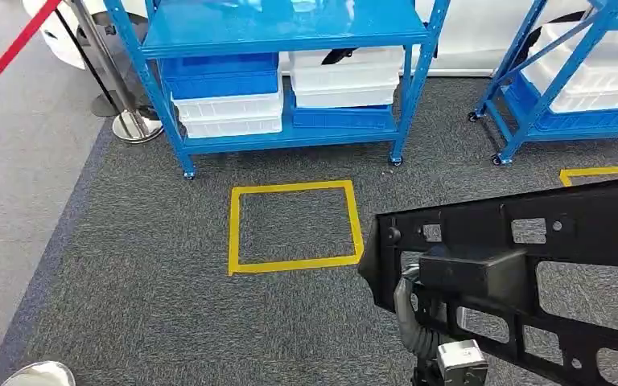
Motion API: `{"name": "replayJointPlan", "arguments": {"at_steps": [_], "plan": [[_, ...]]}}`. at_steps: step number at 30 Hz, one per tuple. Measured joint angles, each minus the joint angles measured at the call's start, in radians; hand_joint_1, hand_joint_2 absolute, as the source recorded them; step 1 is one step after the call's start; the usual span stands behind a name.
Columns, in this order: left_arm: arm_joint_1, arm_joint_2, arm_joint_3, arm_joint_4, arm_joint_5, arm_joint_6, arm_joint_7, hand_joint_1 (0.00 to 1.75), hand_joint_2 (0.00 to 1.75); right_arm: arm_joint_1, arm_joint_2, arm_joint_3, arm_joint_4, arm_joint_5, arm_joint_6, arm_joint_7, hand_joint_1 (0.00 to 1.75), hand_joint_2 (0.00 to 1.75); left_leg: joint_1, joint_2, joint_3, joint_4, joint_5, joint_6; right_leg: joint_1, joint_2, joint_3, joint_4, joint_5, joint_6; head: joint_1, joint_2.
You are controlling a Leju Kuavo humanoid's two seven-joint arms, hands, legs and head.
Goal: Take the parts from the cabinet and place them on the table.
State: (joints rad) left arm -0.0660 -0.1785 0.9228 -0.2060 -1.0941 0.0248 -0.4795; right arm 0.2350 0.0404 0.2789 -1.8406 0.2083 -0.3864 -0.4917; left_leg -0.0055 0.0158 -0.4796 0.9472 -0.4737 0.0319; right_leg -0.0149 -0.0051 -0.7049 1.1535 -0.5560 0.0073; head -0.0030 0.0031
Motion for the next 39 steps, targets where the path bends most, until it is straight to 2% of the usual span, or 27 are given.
{"name": "replayJointPlan", "arguments": {"at_steps": [1, 2, 4, 5, 6, 7, 8, 9, 12, 14, 16, 17, 18, 19, 20, 22, 23, 24, 27, 28, 30, 32, 33, 35, 37, 38, 39], "plan": [[0.0, 0.0, 0.0, 0.0, -0.001, 0.0, 0.0, 0.0, 0.0, 0.002, 0.0, 0.0, 0.0, 0.0, 0.0, 0.0, 1.75, 1.75, -0.001, 0.0, -0.022, 0.005, 0.014, 0.0, 0.0, 0.0, -0.008, 0.08, -0.053, 0.005, -0.001, 0.0], [0.0, 0.0, 0.0, 0.0, -0.002, 0.0, 0.0, 0.0, 0.0, 0.003, 0.0, 0.0, 0.001, 0.0, -0.002, 0.0, 1.75, 1.75, -0.001, 0.001, -0.036, 0.012, 0.025, -0.001, 0.0, 0.0, -0.011, 0.132, -0.061, 0.008, 0.0, 0.0], [0.0, 0.0, -0.001, 0.0, -0.007, -0.001, 0.001, 0.0, 0.0, 0.004, 0.0, 0.0, 0.003, 0.0, -0.004, 0.0, 1.75, 1.75, 0.0, 0.005, -0.089, 0.032, 0.049, -0.007, -0.006, 0.0, 0.016, 0.172, 0.019, 0.015, 0.0, 0.0], [0.001, 0.0, -0.002, 0.0, -0.008, 0.0, 0.001, 0.0, 0.0, 0.004, 0.0, 0.0, 0.005, 0.002, -0.004, 0.0, 1.75, 1.75, 0.002, 0.005, -0.11, 0.042, 0.055, -0.011, -0.01, 0.0, 0.048, 0.145, 0.053, 0.018, 0.0, 0.0], [0.001, 0.0, -0.003, 0.0, -0.01, -0.001, 0.002, 0.0, 0.0, 0.004, 0.0, 0.0, 0.005, 0.005, -0.005, 0.0, 1.75, 1.75, 0.004, 0.004, -0.133, 0.055, 0.059, -0.016, -0.014, 0.0, 0.106, 0.079, 0.072, 0.02, 0.0, 0.0], [0.0, 0.0, -0.004, 0.0, -0.011, -0.002, 0.008, 0.0, 0.0, 0.003, 0.0, 0.0, 0.005, 0.008, -0.006, 0.0, 1.75, 1.75, 0.004, 0.003, -0.151, 0.072, 0.064, -0.024, -0.018, 0.0, 0.175, -0.007, 0.043, 0.022, 0.0, 0.0], [0.0, 0.0, -0.005, 0.0, -0.015, -0.005, 0.016, 0.0, 0.0, 0.002, 0.001, 0.0, 0.005, 0.015, -0.008, 0.0, 1.75, 1.75, 0.0, 0.0, -0.168, 0.087, 0.066, -0.029, -0.009, 0.001, 0.238, -0.109, -0.018, 0.023, 0.002, 0.0], [0.002, 0.0, -0.006, 0.0, -0.017, -0.008, 0.022, 0.0, 0.0, 0.0, 0.003, 0.0, 0.006, 0.02, -0.014, 0.0, 1.75, 1.75, -0.001, 0.0, -0.17, 0.095, 0.07, -0.034, -0.007, 0.003, 0.246, -0.134, -0.042, 0.005, -0.003, 0.0], [0.006, 0.0, -0.008, 0.0, -0.019, -0.011, 0.027, 0.0, 0.0, 0.001, 0.005, 0.0, 0.01, 0.03, -0.022, 0.0, 1.75, 1.75, 0.008, 0.0, -0.173, 0.09, 0.097, -0.055, -0.002, 0.0, 0.229, -0.132, -0.02, -0.022, -0.004, 0.0], [0.01, 0.0, -0.008, 0.0, -0.019, -0.013, 0.029, 0.0, 0.0, 0.0, 0.009, 0.0, 0.01, 0.031, -0.022, 0.0, 1.75, 1.75, 0.012, -0.005, -0.195, 0.143, 0.017, -0.067, -0.004, -0.005, 0.213, -0.131, -0.002, -0.037, -0.009, 0.0], [0.01, 0.0, -0.009, 0.0, -0.02, -0.014, 0.029, 0.0, 0.0, 0.0, 0.011, 0.0, 0.011, 0.031, -0.022, 0.0, 1.75, 1.75, 0.013, -0.006, -0.238, 0.287, -0.087, -0.074, 0.0, -0.005, 0.192, -0.13, 0.015, -0.041, -0.012, 0.0], [0.01, 0.0, -0.009, 0.0, -0.02, -0.014, 0.029, 0.0, 0.0, 0.0, 0.011, 0.0, 0.012, 0.031, -0.022, 0.0, 1.75, 1.75, 0.013, -0.006, -0.255, 0.353, -0.111, -0.074, 0.002, -0.006, 0.181, -0.129, 0.022, -0.042, -0.012, 0.0], [0.01, 0.0, -0.009, 0.0, -0.02, -0.015, 0.029, 0.0, 0.0, 0.001, 0.011, 0.0, 0.014, 0.031, -0.022, 0.0, 1.75, 1.75, 0.013, -0.006, -0.257, 0.387, -0.111, -0.073, 0.005, -0.006, 0.172, -0.128, 0.028, -0.042, -0.012, 0.0], [0.011, 0.0, -0.009, 0.0, -0.02, -0.015, 0.029, 0.0, 0.0, 0.001, 0.011, 0.0, 0.016, 0.031, -0.022, 0.0, 1.75, 1.75, 0.012, -0.007, -0.236, 0.374, -0.09, -0.068, 0.008, -0.005, 0.164, -0.128, 0.034, -0.043, -0.012, 0.0], [0.011, 0.0, -0.01, 0.0, -0.02, -0.016, 0.03, 0.0, 0.0, 0.001, 0.011, 0.0, 0.016, 0.031, -0.022, 0.0, 1.75, 1.75, 0.01, -0.007, -0.189, 0.312, -0.057, -0.061, 0.011, -0.004, 0.16, -0.128, 0.038, -0.042, -0.013, 0.0], [0.009, 0.001, -0.011, 0.0, -0.022, -0.013, 0.031, 0.0, 0.0, 0.0, 0.014, 0.0, 0.016, 0.033, -0.031, -0.001, 1.75, 1.75, -0.002, -0.017, -0.067, 0.129, -0.003, -0.029, 0.013, -0.001, 0.16, -0.128, 0.042, -0.041, -0.012, 0.0], [0.008, 0.011, -0.011, 0.0, -0.023, -0.011, 0.033, 0.0, 0.0, 0.0, 0.016, 0.0, 0.016, 0.035, -0.041, -0.002, 1.75, 1.75, -0.005, -0.03, -0.037, 0.077, -0.026, -0.007, 0.011, -0.004, 0.156, -0.128, 0.045, -0.036, -0.006, 0.0], [0.01, 0.008, -0.013, 0.0, -0.025, -0.01, 0.033, 0.0, 0.0, -0.003, 0.017, 0.0, 0.015, 0.037, -0.054, -0.005, 1.75, 1.75, -0.007, -0.028, -0.027, 0.058, -0.021, -0.011, 0.003, 0.0, 0.153, -0.129, 0.05, -0.028, -0.004, 0.0], [0.012, 0.008, -0.014, 0.0, -0.027, -0.005, 0.035, 0.0, 0.0, -0.003, 0.02, -0.006, 0.003, 0.042, -0.084, -0.011, 1.75, 1.75, -0.021, -0.02, -0.026, 0.032, -0.009, 0.003, -0.002, 0.008, 0.15, -0.141, 0.065, -0.008, -0.006, 0.0], [0.013, 0.007, -0.015, 0.0, -0.027, -0.003, 0.037, 0.0, 0.0, -0.002, 0.019, -0.014, -0.008, 0.044, -0.09, -0.011, 1.75, 1.75, -0.003, -0.005, -0.013, 0.001, 0.011, -0.001, 0.001, 0.009, 0.148, -0.129, 0.057, -0.007, -0.007, 0.0], [0.009, 0.007, -0.015, 0.0, -0.028, -0.001, 0.04, 0.0, 0.0, -0.004, 0.019, -0.032, -0.023, 0.044, -0.094, -0.013, 1.75, 1.75, -0.002, 0.003, -0.014, -0.014, 0.022, 0.006, 0.005, 0.01, 0.101, -0.049, -0.004, 0.003, 0.003, 0.0], [0.009, 0.007, -0.016, 0.0, -0.031, -0.001, 0.047, 0.0, 0.0, 0.001, 0.019, -0.049, -0.027, 0.04, -0.093, -0.013, 1.75, 1.75, -0.002, 0.017, -0.021, -0.009, 0.022, 0.005, -0.003, 0.009, 0.031, 0.099, -0.069, 0.014, 0.005, 0.0], [0.01, 0.007, -0.016, 0.0, -0.034, -0.001, 0.05, 0.0, 0.0, 0.005, 0.019, -0.056, -0.027, 0.039, -0.093, -0.013, 1.75, 1.75, -0.001, 0.026, -0.025, -0.004, 0.02, 0.004, -0.007, 0.009, 0.009, 0.14, -0.074, 0.02, 0.004, 0.0], [0.009, 0.006, -0.016, 0.0, -0.037, -0.001, 0.051, 0.0, 0.0, 0.006, 0.019, -0.063, -0.027, 0.038, -0.093, -0.013, 1.75, 1.75, 0.004, 0.041, -0.033, 0.013, 0.014, -0.004, -0.015, 0.002, 0.037, 0.081, -0.017, 0.031, 0.004, 0.0], [0.009, 0.005, -0.016, 0.0, -0.037, -0.001, 0.051, 0.0, 0.0, 0.006, 0.019, -0.068, -0.03, 0.038, -0.093, -0.013, 1.75, 1.75, 0.011, 0.055, -0.039, 0.039, -0.002, -0.017, -0.021, -0.032, 0.12, -0.071, 0.059, 0.042, 0.005, 0.0], [0.009, 0.007, -0.016, 0.0, -0.037, 0.0, 0.053, 0.0, 0.0, 0.003, 0.019, -0.068, -0.029, 0.038, -0.093, -0.013, 1.75, 1.75, 0.011, 0.061, -0.047, 0.054, -0.013, -0.028, -0.014, -0.075, 0.134, -0.102, 0.04, 0.038, 0.008, 0.0], [0.008, 0.007, -0.016, 0.0, -0.038, -0.001, 0.055, 0.0, 0.0, 0.005, 0.02, -0.069, -0.031, 0.039, -0.092, -0.014, 1.75, 1.75, -0.001, 0.068, -0.052, 0.08, -0.026, -0.036, -0.017, -0.061, 0.128, -0.107, 0.051, 0.019, 0.008, 0.0]]}}
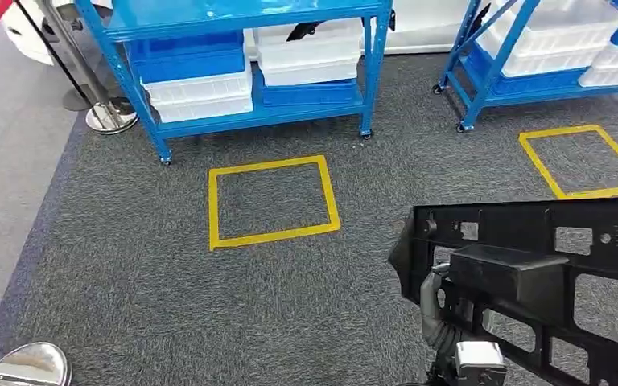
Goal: Take the parts from the cabinet and place them on the table.
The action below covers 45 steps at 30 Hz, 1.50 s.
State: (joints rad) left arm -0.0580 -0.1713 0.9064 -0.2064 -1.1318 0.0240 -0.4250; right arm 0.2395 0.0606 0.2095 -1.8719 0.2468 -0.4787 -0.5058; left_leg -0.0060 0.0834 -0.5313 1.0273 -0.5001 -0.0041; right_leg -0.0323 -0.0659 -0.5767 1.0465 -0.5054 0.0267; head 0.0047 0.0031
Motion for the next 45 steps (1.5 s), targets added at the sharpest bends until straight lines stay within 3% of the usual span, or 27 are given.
{"name": "replayJointPlan", "arguments": {"at_steps": [3, 4, 5, 7, 9, 11, 13, 14, 15, 18, 19, 21, 23, 25, 26, 28, 29, 30, 34, 36, 37, 39, 40, 41, 43, 44, 45], "plan": [[0.0, 0.0, -0.001, 0.0, -0.002, -0.008, 0.001, 0.0, 0.0, 0.001, 0.002, -0.005, -0.001, 0.0, 0.0, -0.001, 1.75, 1.75, 0.003, 0.021, 0.003, -0.003, 0.001, -0.007, 0.007, 0.029, -0.012, 0.014, -0.001, -0.021, -0.004, 0.0], [0.0, 0.0, -0.002, 0.0, -0.002, -0.016, -0.001, 0.0, 0.0, 0.001, 0.002, -0.005, -0.002, 0.0, 0.0, -0.005, 1.75, 1.75, 0.008, 0.015, 0.0, 0.003, -0.007, -0.015, 0.002, 0.04, -0.014, 0.011, 0.004, -0.028, -0.005, 0.0], [-0.001, 0.0, -0.003, 0.0, -0.003, -0.02, -0.003, 0.0, 0.0, 0.001, 0.002, -0.006, -0.005, 0.0, -0.001, -0.006, 1.75, 1.75, 0.011, -0.02, -0.006, 0.022, -0.03, -0.02, 0.001, 0.046, -0.016, 0.011, 0.006, -0.032, -0.007, 0.0], [0.001, 0.0, -0.003, 0.0, -0.005, -0.022, -0.003, 0.0, 0.0, -0.002, 0.004, -0.008, -0.013, 0.0, -0.005, -0.011, 1.75, 1.75, 0.015, -0.064, -0.06, 0.154, -0.117, -0.025, 0.002, 0.064, -0.023, 0.011, 0.011, -0.04, -0.009, 0.0], [0.003, 0.0, -0.003, 0.0, -0.008, -0.023, -0.003, 0.0, 0.0, 0.0, 0.005, -0.013, -0.023, -0.004, -0.01, -0.015, 1.75, 1.75, 0.015, -0.073, -0.124, 0.301, -0.171, -0.024, 0.007, 0.087, -0.029, 0.011, 0.014, -0.044, -0.008, 0.0], [0.006, 0.0, -0.003, 0.0, -0.01, -0.025, -0.001, 0.0, 0.0, 0.004, 0.005, -0.022, -0.032, -0.018, -0.015, -0.018, 1.75, 1.75, 0.014, -0.075, -0.112, 0.276, -0.127, -0.014, 0.011, 0.115, -0.029, 0.011, 0.017, -0.044, -0.008, 0.0], [0.005, 0.0, -0.003, 0.0, -0.011, -0.028, 0.0, 0.0, 0.0, 0.006, 0.006, -0.029, -0.044, -0.024, -0.014, -0.02, 1.75, 1.75, 0.012, -0.095, -0.036, 0.116, -0.037, 0.003, 0.014, 0.141, -0.027, 0.011, 0.019, -0.041, -0.008, 0.0], [0.006, 0.0, -0.003, 0.0, -0.011, -0.03, 0.0, 0.0, 0.0, 0.006, 0.008, -0.031, -0.048, -0.024, -0.014, -0.021, 1.75, 1.75, 0.008, -0.138, -0.002, 0.036, -0.008, 0.015, 0.011, 0.152, -0.027, 0.011, 0.021, -0.039, -0.008, 0.0], [0.007, 0.004, -0.003, 0.0, -0.012, -0.03, 0.003, 0.0, 0.0, 0.004, 0.01, -0.031, -0.05, -0.025, -0.014, -0.023, 1.75, 1.75, 0.01, -0.175, 0.004, 0.02, -0.016, 0.022, 0.014, 0.16, -0.032, 0.012, 0.025, -0.032, -0.004, 0.0], [-0.001, 0.003, -0.003, 0.0, -0.014, -0.031, 0.004, 0.0, 0.0, 0.013, 0.013, -0.034, -0.057, -0.026, -0.014, -0.029, 1.75, 1.75, 0.0, -0.146, 0.011, 0.002, -0.017, 0.027, -0.001, 0.193, -0.045, 0.003, 0.041, -0.008, -0.014, 0.0], [-0.002, 0.003, -0.004, 0.0, -0.015, -0.03, 0.003, 0.0, 0.0, 0.015, 0.013, -0.037, -0.063, -0.026, -0.014, -0.032, 1.75, 1.75, 0.003, -0.133, 0.016, -0.023, -0.004, 0.028, 0.007, 0.207, -0.044, -0.007, 0.049, 0.005, -0.012, 0.0], [0.001, 0.001, -0.004, 0.0, -0.017, -0.03, 0.001, 0.0, 0.0, 0.014, 0.013, -0.042, -0.073, -0.021, -0.017, -0.039, 1.75, 1.75, 0.01, -0.104, 0.027, -0.052, 0.016, 0.034, 0.014, 0.115, -0.067, 0.041, 0.005, 0.001, -0.006, 0.0], [0.004, 0.0, -0.004, 0.0, -0.018, -0.029, 0.002, 0.0, 0.0, 0.01, 0.013, -0.043, -0.076, -0.02, -0.018, -0.04, 1.75, 1.75, 0.006, -0.074, 0.022, -0.053, 0.018, 0.039, 0.013, 0.082, -0.13, 0.179, -0.073, 0.006, -0.004, 0.0], [0.004, 0.0, -0.004, 0.0, -0.018, -0.03, 0.001, 0.0, 0.0, 0.011, 0.013, -0.044, -0.076, -0.016, -0.018, -0.04, 1.75, 1.75, 0.004, -0.043, 0.018, -0.05, 0.017, 0.04, 0.009, 0.075, -0.166, 0.268, -0.1, 0.011, -0.005, 0.0], [0.004, 0.0, -0.004, 0.0, -0.018, -0.03, 0.001, 0.0, 0.0, 0.011, 0.013, -0.044, -0.076, -0.015, -0.018, -0.04, 1.75, 1.75, 0.004, -0.031, 0.016, -0.047, 0.017, 0.039, 0.009, 0.071, -0.15, 0.247, -0.08, 0.013, -0.004, 0.0], [0.001, 0.0, -0.004, 0.0, -0.018, -0.03, 0.001, 0.0, 0.0, 0.009, 0.014, -0.044, -0.077, -0.012, -0.019, -0.04, 1.75, 1.75, 0.005, -0.008, 0.015, -0.039, 0.011, 0.034, 0.009, 0.051, -0.06, 0.103, -0.009, 0.012, -0.004, 0.0], [0.0, 0.0, -0.004, 0.0, -0.019, -0.03, 0.001, 0.0, 0.0, 0.009, 0.015, -0.044, -0.078, -0.009, -0.02, -0.04, 1.75, 1.75, 0.004, 0.001, 0.017, -0.031, 0.006, 0.028, 0.011, 0.011, -0.001, 0.011, 0.019, 0.008, -0.004, 0.0], [0.001, 0.0, -0.004, 0.0, -0.019, -0.03, 0.001, 0.0, 0.0, 0.003, 0.016, -0.044, -0.078, -0.008, -0.02, -0.04, 1.75, 1.75, -0.005, 0.008, 0.012, -0.023, -0.002, 0.02, 0.021, -0.015, 0.013, -0.018, 0.006, 0.0, -0.003, 0.0], [-0.004, 0.0, -0.004, 0.0, -0.019, -0.024, 0.003, 0.0, 0.0, 0.005, 0.022, -0.044, -0.079, -0.009, -0.022, -0.039, 1.75, 1.75, -0.004, 0.042, 0.019, -0.019, -0.005, 0.006, 0.02, 0.033, 0.001, -0.019, 0.018, -0.022, -0.006, 0.0], [-0.003, 0.0, -0.003, 0.0, -0.02, -0.02, 0.004, 0.0, 0.0, 0.002, 0.026, -0.044, -0.081, -0.009, -0.022, -0.039, 1.75, 1.75, 0.006, -0.036, -0.001, 0.029, -0.054, -0.009, 0.012, 0.05, -0.001, -0.025, 0.027, -0.035, -0.01, 0.0], [-0.001, 0.0, -0.004, 0.0, -0.02, -0.02, 0.005, 0.0, 0.0, -0.001, 0.029, -0.044, -0.081, -0.009, -0.021, -0.039, 1.75, 1.75, 0.008, -0.059, -0.027, 0.094, -0.096, -0.012, 0.011, 0.058, -0.004, -0.025, 0.029, -0.039, -0.012, 0.0], [0.002, 0.0, -0.003, 0.0, -0.021, -0.02, 0.005, 0.0, 0.0, -0.002, 0.032, -0.044, -0.081, -0.009, -0.021, -0.039, 1.75, 1.75, 0.012, -0.073, -0.095, 0.249, -0.164, -0.018, 0.011, 0.08, -0.01, -0.024, 0.031, -0.041, -0.012, 0.0], [0.003, 0.0, -0.003, 0.0, -0.021, -0.02, 0.005, 0.0, 0.0, -0.001, 0.032, -0.044, -0.081, -0.009, -0.021, -0.039, 1.75, 1.75, 0.012, -0.074, -0.112, 0.289, -0.169, -0.018, 0.011, 0.092, -0.012, -0.022, 0.032, -0.04, -0.012, 0.0], [0.004, 0.0, -0.003, 0.0, -0.022, -0.02, 0.007, 0.0, 0.0, -0.002, 0.032, -0.044, -0.081, -0.009, -0.021, -0.039, 1.75, 1.75, 0.014, -0.074, -0.105, 0.275, -0.145, -0.019, 0.01, 0.107, -0.013, -0.02, 0.033, -0.039, -0.012, 0.0], [0.003, 0.001, -0.003, 0.0, -0.026, -0.019, 0.013, 0.0, 0.0, -0.004, 0.032, -0.044, -0.081, -0.01, -0.021, -0.039, 1.75, 1.75, 0.018, -0.082, -0.04, 0.137, -0.059, -0.016, 0.009, 0.133, -0.012, -0.017, 0.034, -0.036, -0.012, 0.0], [0.003, 0.002, -0.003, 0.0, -0.028, -0.019, 0.014, 0.0, 0.0, -0.006, 0.032, -0.044, -0.081, -0.01, -0.021, -0.039, 1.75, 1.75, 0.022, -0.11, 0.003, 0.045, -0.012, -0.014, 0.008, 0.146, -0.012, -0.015, 0.035, -0.034, -0.012, 0.0], [0.004, 0.002, -0.003, 0.0, -0.029, -0.019, 0.015, 0.0, 0.0, -0.008, 0.032, -0.044, -0.081, -0.01, -0.021, -0.039, 1.75, 1.75, 0.025, -0.169, 0.021, 0.008, -0.022, -0.01, 0.007, 0.156, -0.016, -0.014, 0.038, -0.027, -0.011, 0.0]]}}
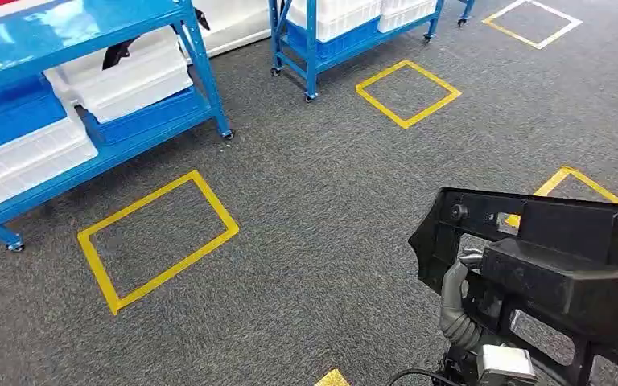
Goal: Take the parts from the cabinet and place them on the table.
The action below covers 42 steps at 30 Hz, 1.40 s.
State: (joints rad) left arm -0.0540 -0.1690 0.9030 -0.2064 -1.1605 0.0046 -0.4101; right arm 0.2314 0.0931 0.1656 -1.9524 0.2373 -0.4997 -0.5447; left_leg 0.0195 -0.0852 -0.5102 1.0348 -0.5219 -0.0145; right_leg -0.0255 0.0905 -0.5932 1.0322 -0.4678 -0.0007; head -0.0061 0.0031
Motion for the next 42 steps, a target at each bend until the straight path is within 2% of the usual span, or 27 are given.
{"name": "replayJointPlan", "arguments": {"at_steps": [1, 4, 5, 6, 7, 9, 10, 11, 13, 14, 15, 16, 19, 20, 22, 25, 27, 29, 30, 31, 34, 35, 36, 37, 38, 40, 42], "plan": [[0.001, 0.0, 0.0, 0.0, 0.0, 0.0, 0.0, 0.0, 0.0, -0.005, 0.0, 0.0, 0.0, 0.0, -0.001, 0.0, 1.75, 1.75, -0.001, -0.009, 0.0, -0.018, 0.003, 0.001, 0.002, 0.012, -0.007, 0.006, 0.003, 0.008, 0.001, 0.0], [-0.004, 0.002, 0.0, 0.0, -0.004, -0.001, 0.0, 0.0, 0.0, -0.001, 0.0, 0.0, 0.0, 0.0, -0.001, 0.002, 1.75, 1.75, -0.01, 0.023, -0.003, -0.017, 0.008, 0.015, -0.006, 0.047, -0.022, -0.007, 0.022, 0.037, 0.0, 0.0], [-0.004, 0.002, 0.0, 0.0, -0.006, -0.002, 0.0, 0.0, 0.0, 0.0, 0.0, 0.0, 0.0, 0.0, -0.001, 0.002, 1.75, 1.75, 0.0, 0.037, 0.0, -0.035, 0.019, 0.031, -0.006, 0.029, -0.025, 0.0, 0.018, 0.038, 0.001, 0.0], [-0.005, 0.002, 0.0, 0.0, -0.006, -0.002, -0.001, 0.0, 0.0, -0.001, 0.0, 0.0, 0.0, 0.001, -0.001, 0.002, 1.75, 1.75, -0.005, 0.052, 0.001, -0.04, 0.024, 0.036, -0.001, -0.035, -0.035, 0.021, -0.002, 0.038, 0.003, 0.0], [-0.004, 0.002, 0.0, 0.0, -0.01, -0.002, -0.002, 0.0, 0.0, -0.005, 0.0, 0.0, 0.0, 0.003, -0.001, 0.003, 1.75, 1.75, -0.007, 0.067, 0.0, -0.04, 0.026, 0.045, 0.002, -0.069, -0.061, 0.075, -0.042, 0.041, 0.008, 0.0], [-0.001, 0.003, 0.0, 0.0, -0.014, -0.002, -0.003, 0.0, 0.0, -0.005, 0.0, 0.0, 0.001, 0.003, 0.0, 0.005, 1.75, 1.75, -0.014, 0.097, -0.005, -0.039, 0.026, 0.046, 0.001, -0.081, -0.127, 0.225, -0.117, 0.047, 0.008, 0.0], [0.0, 0.003, 0.0, 0.0, -0.016, -0.002, -0.003, 0.0, 0.0, -0.004, 0.0, 0.0, 0.003, 0.003, 0.0, 0.005, 1.75, 1.75, -0.017, 0.114, -0.009, -0.038, 0.027, 0.046, 0.002, -0.082, -0.152, 0.283, -0.133, 0.048, 0.008, 0.0], [0.0, 0.003, -0.001, 0.0, -0.017, -0.002, -0.003, 0.0, 0.0, -0.003, 0.0, 0.0, 0.004, 0.003, 0.0, 0.006, 1.75, 1.75, -0.018, 0.128, -0.01, -0.038, 0.027, 0.046, 0.002, -0.084, -0.15, 0.287, -0.124, 0.048, 0.008, 0.0], [-0.003, 0.003, -0.002, 0.0, -0.022, -0.002, -0.003, 0.0, 0.0, -0.003, 0.0, 0.0, 0.005, 0.004, 0.0, 0.007, 1.75, 1.75, -0.021, 0.154, -0.009, -0.037, 0.026, 0.045, 0.003, -0.093, -0.077, 0.173, -0.059, 0.044, 0.008, 0.0], [-0.004, 0.002, -0.003, 0.0, -0.023, -0.003, -0.004, 0.0, 0.0, -0.003, 0.0, 0.0, 0.005, 0.005, 0.0, 0.007, 1.75, 1.75, -0.022, 0.165, -0.007, -0.036, 0.024, 0.044, 0.005, -0.111, -0.018, 0.077, -0.022, 0.039, 0.008, 0.0], [-0.005, 0.002, -0.004, 0.0, -0.024, -0.003, -0.006, 0.0, 0.0, -0.004, 0.0, 0.0, 0.005, 0.007, 0.0, 0.007, 1.75, 1.75, -0.025, 0.172, -0.004, -0.034, 0.021, 0.04, 0.011, -0.161, 0.026, 0.002, -0.017, 0.032, 0.008, 0.0], [-0.005, 0.002, -0.004, 0.0, -0.024, -0.003, -0.008, 0.0, 0.0, -0.006, 0.0, 0.0, 0.005, 0.01, 0.0, 0.008, 1.75, 1.75, -0.033, 0.179, -0.006, -0.028, 0.016, 0.032, 0.022, -0.169, 0.029, -0.011, -0.019, 0.02, 0.007, 0.0], [-0.009, 0.003, -0.004, 0.0, -0.026, -0.006, -0.012, 0.0, 0.0, -0.001, 0.0, 0.0, 0.005, 0.012, 0.0, 0.013, 1.75, 1.75, -0.031, 0.205, -0.001, -0.033, 0.018, 0.023, 0.025, -0.135, 0.02, -0.01, -0.015, 0.005, 0.005, 0.0], [-0.01, 0.003, -0.005, 0.0, -0.026, -0.006, -0.013, 0.0, 0.0, -0.001, 0.0, 0.0, 0.005, 0.012, 0.0, 0.015, 1.75, 1.75, -0.034, 0.21, -0.002, -0.03, 0.011, 0.016, 0.015, -0.122, 0.022, -0.02, -0.007, -0.005, 0.005, 0.0], [-0.008, 0.003, -0.005, 0.0, -0.026, -0.006, -0.015, 0.0, 0.0, -0.003, 0.0, 0.001, 0.005, 0.014, 0.0, 0.017, 1.75, 1.75, -0.023, 0.122, -0.03, 0.043, -0.049, 0.007, 0.012, -0.105, 0.017, -0.022, -0.001, -0.017, 0.0, 0.0], [-0.003, 0.003, -0.005, 0.0, -0.027, -0.006, -0.015, 0.0, 0.0, -0.003, 0.002, 0.001, 0.006, 0.016, 0.002, 0.02, 1.75, 1.75, -0.017, 0.094, -0.127, 0.26, -0.144, -0.001, 0.014, -0.072, 0.011, -0.02, 0.002, -0.022, 0.0, 0.0], [-0.001, 0.003, -0.005, 0.0, -0.028, -0.008, -0.016, 0.0, 0.0, -0.001, 0.002, 0.001, 0.011, 0.016, 0.002, 0.024, 1.75, 1.75, -0.015, 0.094, -0.123, 0.251, -0.107, -0.002, 0.014, -0.044, 0.01, -0.015, 0.002, -0.022, 0.0, 0.0], [-0.002, 0.003, -0.005, 0.0, -0.033, -0.009, -0.018, 0.0, 0.0, -0.002, 0.002, 0.001, 0.014, 0.016, 0.002, 0.025, 1.75, 1.75, -0.01, 0.08, -0.052, 0.093, -0.013, 0.002, 0.013, -0.017, 0.01, -0.008, 0.001, -0.02, 0.0, 0.0], [-0.001, 0.003, -0.005, 0.0, -0.034, -0.009, -0.018, 0.0, 0.0, -0.002, 0.002, 0.001, 0.014, 0.016, 0.003, 0.025, 1.75, 1.75, -0.007, 0.036, -0.018, 0.011, 0.018, 0.007, 0.012, -0.006, 0.009, -0.006, 0.0, -0.016, -0.001, 0.0], [0.0, 0.004, -0.005, 0.0, -0.034, -0.009, -0.018, 0.0, 0.0, -0.003, 0.003, 0.001, 0.016, 0.016, 0.003, 0.025, 1.75, 1.75, -0.006, -0.017, -0.013, -0.004, 0.005, 0.01, 0.016, 0.003, 0.002, -0.001, 0.002, -0.008, 0.002, 0.0], [-0.004, 0.005, -0.005, 0.0, -0.034, -0.009, -0.019, 0.0, 0.0, -0.001, 0.003, 0.001, 0.019, 0.017, 0.003, 0.026, 1.75, 1.75, -0.014, 0.012, -0.014, -0.011, 0.01, 0.019, 0.001, 0.04, -0.016, -0.005, 0.018, 0.019, 0.001, 0.0], [-0.003, 0.006, -0.005, 0.0, -0.034, -0.009, -0.019, 0.0, 0.0, 0.0, 0.003, 0.001, 0.019, 0.017, 0.003, 0.026, 1.75, 1.75, -0.012, 0.026, -0.011, -0.025, 0.018, 0.028, 0.006, 0.053, -0.018, -0.008, 0.023, 0.028, 0.003, 0.0], [-0.005, 0.006, -0.005, 0.0, -0.034, -0.009, -0.019, 0.0, 0.0, 0.002, 0.003, 0.001, 0.019, 0.017, 0.003, 0.026, 1.75, 1.75, -0.006, 0.046, -0.006, -0.035, 0.027, 0.037, 0.003, 0.022, -0.023, 0.006, 0.012, 0.026, 0.002, 0.0], [-0.005, 0.006, -0.005, 0.0, -0.034, -0.009, -0.021, 0.0, 0.0, 0.0, 0.003, 0.001, 0.019, 0.018, 0.003, 0.025, 1.75, 1.75, -0.008, 0.054, -0.005, -0.041, 0.031, 0.045, 0.01, -0.035, -0.041, 0.041, -0.019, 0.029, 0.009, 0.0], [-0.004, 0.006, -0.005, 0.0, -0.034, -0.009, -0.021, 0.0, 0.0, -0.004, 0.003, 0.001, 0.02, 0.018, 0.003, 0.026, 1.75, 1.75, -0.012, 0.071, -0.008, -0.041, 0.031, 0.049, 0.01, -0.06, -0.072, 0.105, -0.058, 0.032, 0.011, 0.0], [-0.001, 0.006, -0.005, 0.0, -0.034, -0.01, -0.021, 0.0, 0.0, -0.003, 0.003, 0.001, 0.023, 0.018, 0.003, 0.026, 1.75, 1.75, -0.017, 0.102, -0.012, -0.04, 0.03, 0.051, 0.006, -0.08, -0.142, 0.256, -0.124, 0.038, 0.012, 0.0], [-0.001, 0.006, -0.005, 0.0, -0.034, -0.01, -0.02, 0.0, 0.0, -0.002, 0.003, 0.001, 0.027, 0.018, 0.003, 0.026, 1.75, 1.75, -0.019, 0.131, -0.014, -0.039, 0.03, 0.05, 0.003, -0.085, -0.142, 0.268, -0.107, 0.041, 0.011, 0.0]]}}
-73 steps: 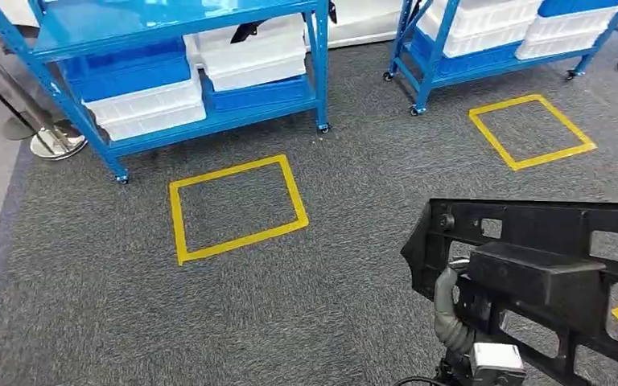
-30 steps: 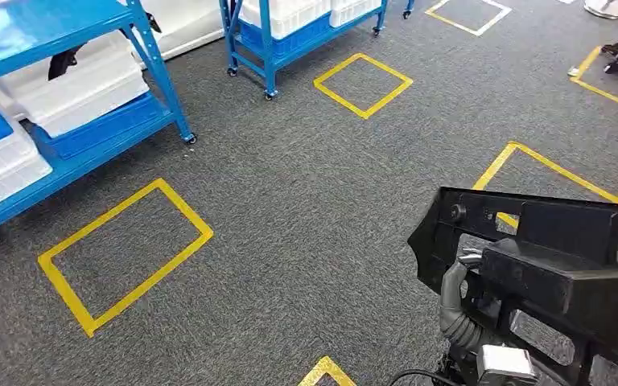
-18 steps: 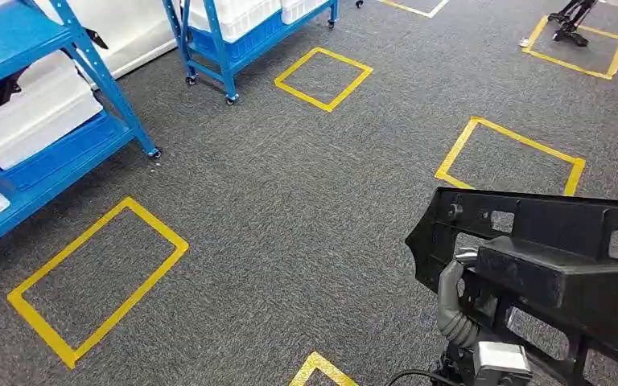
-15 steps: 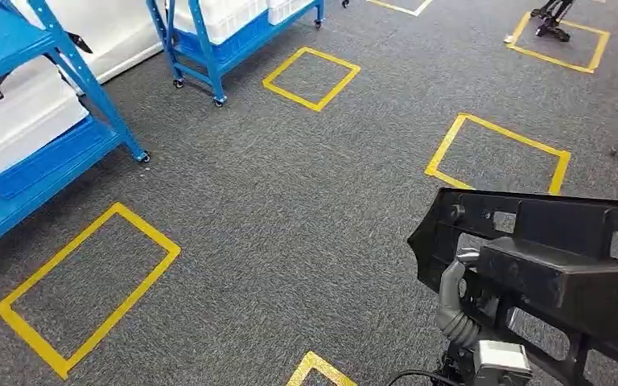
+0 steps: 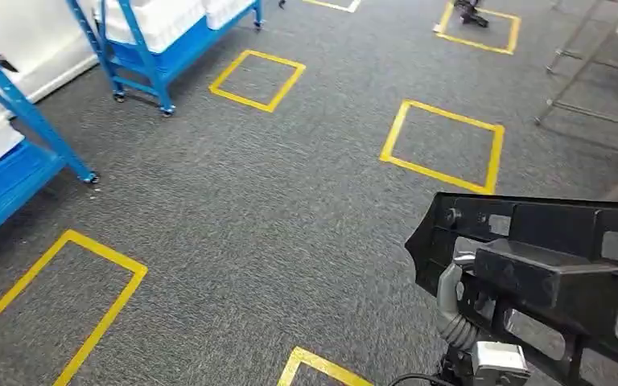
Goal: Take the parts from the cabinet and place them on the table.
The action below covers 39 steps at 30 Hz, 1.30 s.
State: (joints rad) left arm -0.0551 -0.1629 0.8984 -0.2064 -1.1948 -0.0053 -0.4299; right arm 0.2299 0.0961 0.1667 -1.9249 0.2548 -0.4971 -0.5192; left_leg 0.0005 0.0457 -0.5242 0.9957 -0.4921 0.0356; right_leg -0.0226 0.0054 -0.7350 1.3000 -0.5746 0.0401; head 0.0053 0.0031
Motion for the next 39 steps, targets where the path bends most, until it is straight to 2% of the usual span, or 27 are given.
{"name": "replayJointPlan", "arguments": {"at_steps": [2, 3, 4, 5, 8, 9, 10, 11, 13, 14, 16, 17, 18, 19, 20, 23, 24, 25, 26, 28, 29, 30, 32, 33, 34, 35, 39], "plan": [[-0.002, 0.0, 0.0, 0.0, 0.0, -0.001, 0.0, 0.0, 0.0, 0.0, 0.0, 0.0, 0.0, 0.0, 0.0, 0.0, 1.75, 1.75, 0.0, 0.023, 0.002, 0.001, -0.003, -0.004, 0.0, -0.015, 0.086, -0.144, 0.074, -0.002, 0.0, 0.0], [-0.004, 0.0, 0.0, 0.0, 0.0, -0.001, 0.0, 0.0, 0.0, 0.0, 0.0, 0.0, 0.0, 0.0, 0.0, 0.0, 1.75, 1.75, 0.0, 0.032, 0.005, 0.002, -0.005, -0.008, 0.001, -0.042, 0.142, -0.235, 0.106, -0.006, 0.001, 0.0], [-0.003, 0.0, 0.0, 0.0, 0.0, -0.001, 0.0, 0.0, 0.0, -0.003, 0.0, 0.0, 0.0, 0.0, 0.0, 0.0, 1.75, 1.75, -0.007, 0.039, 0.006, 0.004, -0.01, -0.015, 0.013, -0.089, 0.165, -0.281, 0.092, -0.012, 0.001, 0.0], [-0.003, 0.0, 0.0, 0.0, 0.0, -0.001, 0.0, 0.0, 0.0, -0.002, 0.0, 0.0, 0.0, 0.0, 0.001, 0.0, 1.75, 1.75, -0.009, 0.044, 0.006, 0.007, -0.013, -0.022, 0.015, -0.071, 0.162, -0.282, 0.1, -0.024, -0.002, 0.0], [-0.008, 0.0, 0.0, 0.0, 0.001, -0.003, 0.0, 0.0, 0.0, -0.002, 0.0, 0.0, 0.0, 0.0, 0.003, -0.001, 1.75, 1.75, -0.009, 0.072, 0.014, 0.005, -0.015, -0.033, 0.019, -0.042, 0.156, -0.284, 0.101, -0.037, -0.004, 0.0], [-0.009, 0.0, 0.0, 0.0, 0.001, -0.006, 0.0, 0.0, 0.0, -0.001, 0.001, 0.0, 0.0, 0.001, 0.004, -0.001, 1.75, 1.75, -0.003, 0.049, 0.01, 0.015, -0.027, -0.042, 0.008, -0.033, 0.161, -0.293, 0.107, -0.046, -0.004, 0.0], [-0.008, 0.0, 0.0, 0.0, 0.002, -0.008, 0.0, 0.0, 0.0, -0.006, 0.002, 0.0, 0.0, 0.003, 0.006, -0.001, 1.75, 1.75, 0.001, 0.001, 0.002, 0.043, -0.05, -0.044, 0.008, -0.024, 0.161, -0.294, 0.109, -0.052, -0.005, 0.0], [-0.006, 0.0, 0.0, 0.0, 0.002, -0.008, 0.0, 0.0, 0.0, -0.013, 0.005, 0.003, 0.002, 0.003, 0.009, -0.001, 1.75, 1.75, 0.002, -0.022, -0.027, 0.108, -0.092, -0.046, 0.009, -0.016, 0.158, -0.293, 0.109, -0.057, -0.005, 0.0], [-0.004, 0.001, 0.0, 0.0, 0.005, -0.009, 0.003, 0.0, 0.0, -0.022, 0.006, 0.011, 0.008, 0.003, 0.011, -0.001, 1.75, 1.75, 0.003, -0.036, -0.103, 0.274, -0.164, -0.049, 0.011, 0.008, 0.156, -0.293, 0.111, -0.06, -0.005, 0.0], [-0.003, 0.001, 0.0, 0.0, 0.005, -0.008, 0.005, 0.0, 0.0, -0.022, 0.006, 0.012, 0.01, 0.004, 0.01, -0.001, 1.75, 1.75, 0.003, -0.037, -0.127, 0.321, -0.171, -0.05, 0.011, 0.019, 0.156, -0.291, 0.111, -0.06, -0.005, 0.0], [-0.002, 0.001, 0.0, 0.0, 0.005, -0.005, 0.006, 0.0, 0.0, -0.023, 0.006, 0.013, 0.011, 0.005, 0.003, -0.001, 1.75, 1.75, 0.005, -0.037, -0.111, 0.274, -0.114, -0.05, 0.011, 0.045, 0.157, -0.286, 0.111, -0.059, -0.005, 0.0], [-0.003, 0.001, 0.001, 0.0, 0.005, -0.003, 0.006, 0.0, 0.0, -0.024, 0.006, 0.014, 0.011, 0.007, -0.001, -0.003, 1.75, 1.75, 0.008, -0.043, -0.074, 0.187, -0.06, -0.049, 0.01, 0.061, 0.157, -0.282, 0.109, -0.057, -0.005, 0.0], [-0.003, 0.002, 0.001, 0.0, 0.005, 0.0, 0.008, 0.0, 0.0, -0.024, 0.006, 0.014, 0.009, 0.008, -0.005, -0.006, 1.75, 1.75, 0.012, -0.064, -0.037, 0.101, -0.015, -0.047, 0.01, 0.073, 0.156, -0.277, 0.107, -0.054, -0.005, 0.0], [0.0, 0.002, 0.001, 0.0, 0.004, 0.002, 0.009, 0.0, 0.0, -0.024, 0.006, 0.014, 0.005, 0.009, -0.008, -0.007, 1.75, 1.75, 0.018, -0.115, -0.017, 0.055, -0.014, -0.045, 0.007, 0.081, 0.152, -0.274, 0.105, -0.05, -0.005, 0.0], [0.0, 0.002, 0.001, 0.0, 0.002, 0.003, 0.011, 0.0, 0.0, -0.025, 0.006, 0.014, 0.0, 0.01, -0.015, -0.008, 1.75, 1.75, 0.017, -0.126, -0.01, 0.029, -0.021, -0.042, 0.012, 0.097, 0.142, -0.264, 0.105, -0.042, -0.004, 0.0], [-0.003, 0.004, 0.002, 0.0, -0.002, 0.011, 0.023, 0.0, 0.0, -0.014, 0.006, 0.014, -0.017, 0.013, -0.023, -0.011, 1.75, 1.75, 0.009, -0.097, -0.012, 0.035, -0.016, -0.028, 0.005, 0.127, 0.131, -0.273, 0.12, -0.02, -0.003, 0.0], [-0.004, 0.004, 0.001, 0.0, -0.005, 0.011, 0.027, 0.0, 0.0, -0.009, 0.006, 0.013, -0.023, 0.013, -0.025, -0.013, 1.75, 1.75, 0.016, -0.084, -0.011, 0.022, -0.007, -0.015, 0.005, 0.119, 0.128, -0.267, 0.115, -0.016, -0.004, 0.0], [-0.005, 0.004, 0.002, 0.0, -0.009, 0.015, 0.034, 0.0, 0.0, -0.005, 0.006, 0.013, -0.027, 0.013, -0.028, -0.016, 1.75, 1.75, 0.013, -0.072, -0.009, 0.018, -0.003, -0.01, 0.008, 0.064, 0.12, -0.248, 0.098, -0.015, -0.002, 0.0], [-0.004, 0.004, 0.001, 0.0, -0.011, 0.014, 0.039, 0.0, 0.0, -0.006, 0.006, 0.013, -0.031, 0.015, -0.031, -0.019, 1.75, 1.75, 0.011, -0.06, -0.01, 0.016, -0.002, -0.004, 0.011, 0.029, 0.095, -0.196, 0.061, -0.012, 0.005, 0.0], [0.001, 0.004, 0.001, 0.0, -0.017, 0.01, 0.046, 0.0, 0.0, -0.005, 0.006, 0.013, -0.037, 0.014, -0.035, -0.023, 1.75, 1.75, 0.006, -0.032, -0.012, 0.016, -0.003, -0.002, 0.009, 0.009, 0.029, -0.052, -0.01, -0.007, 0.005, 0.0], [0.003, 0.004, 0.001, 0.0, -0.021, 0.008, 0.05, 0.0, 0.0, -0.002, 0.005, 0.012, -0.037, 0.014, -0.035, -0.024, 1.75, 1.75, 0.004, -0.014, -0.013, 0.017, -0.004, 0.0, 0.008, 0.005, -0.001, 0.011, -0.028, -0.004, 0.004, 0.0], [0.003, 0.004, 0.0, 0.0, -0.023, 0.008, 0.052, 0.0, 0.0, 0.001, 0.004, 0.011, -0.04, 0.013, -0.036, -0.025, 1.75, 1.75, 0.003, -0.002, -0.014, 0.018, -0.005, 0.0, 0.007, 0.003, -0.005, 0.02, -0.02, -0.004, 0.005, 0.0], [0.0, 0.004, 0.0, 0.0, -0.03, 0.008, 0.055, 0.0, 0.0, 0.002, 0.002, 0.01, -0.045, 0.012, -0.035, -0.026, 1.75, 1.75, 0.003, 0.022, -0.013, 0.019, -0.007, -0.001, 0.008, -0.005, 0.045, -0.064, 0.037, -0.004, 0.005, 0.0], [-0.001, 0.004, -0.001, 0.0, -0.031, 0.008, 0.056, 0.0, 0.0, 0.003, 0.002, 0.01, -0.047, 0.012, -0.035, -0.025, 1.75, 1.75, 0.003, 0.033, -0.011, 0.02, -0.011, -0.004, 0.008, -0.023, 0.097, -0.153, 0.08, -0.007, 0.004, 0.0], [-0.002, 0.004, -0.002, 0.0, -0.032, 0.008, 0.056, 0.0, 0.0, 0.003, 0.002, 0.01, -0.051, 0.012, -0.035, -0.025, 1.75, 1.75, 0.0, 0.04, -0.006, 0.022, -0.014, -0.007, 0.012, -0.071, 0.143, -0.228, 0.105, -0.013, 0.005, 0.0], [-0.001, 0.003, -0.003, 0.0, -0.035, 0.008, 0.056, 0.0, 0.0, -0.001, 0.002, 0.009, -0.055, 0.012, -0.035, -0.022, 1.75, 1.75, -0.009, 0.049, -0.006, 0.027, -0.02, -0.015, 0.026, -0.094, 0.163, -0.274, 0.089, -0.017, 0.006, 0.0], [-0.006, 0.003, -0.012, 0.0, -0.045, 0.009, 0.059, 0.0, 0.0, 0.013, 0.002, 0.004, -0.06, 0.01, -0.037, -0.021, 1.75, 1.75, -0.01, 0.093, 0.005, 0.024, -0.028, -0.032, 0.02, -0.046, 0.158, -0.281, 0.095, -0.044, 0.004, 0.0]]}}
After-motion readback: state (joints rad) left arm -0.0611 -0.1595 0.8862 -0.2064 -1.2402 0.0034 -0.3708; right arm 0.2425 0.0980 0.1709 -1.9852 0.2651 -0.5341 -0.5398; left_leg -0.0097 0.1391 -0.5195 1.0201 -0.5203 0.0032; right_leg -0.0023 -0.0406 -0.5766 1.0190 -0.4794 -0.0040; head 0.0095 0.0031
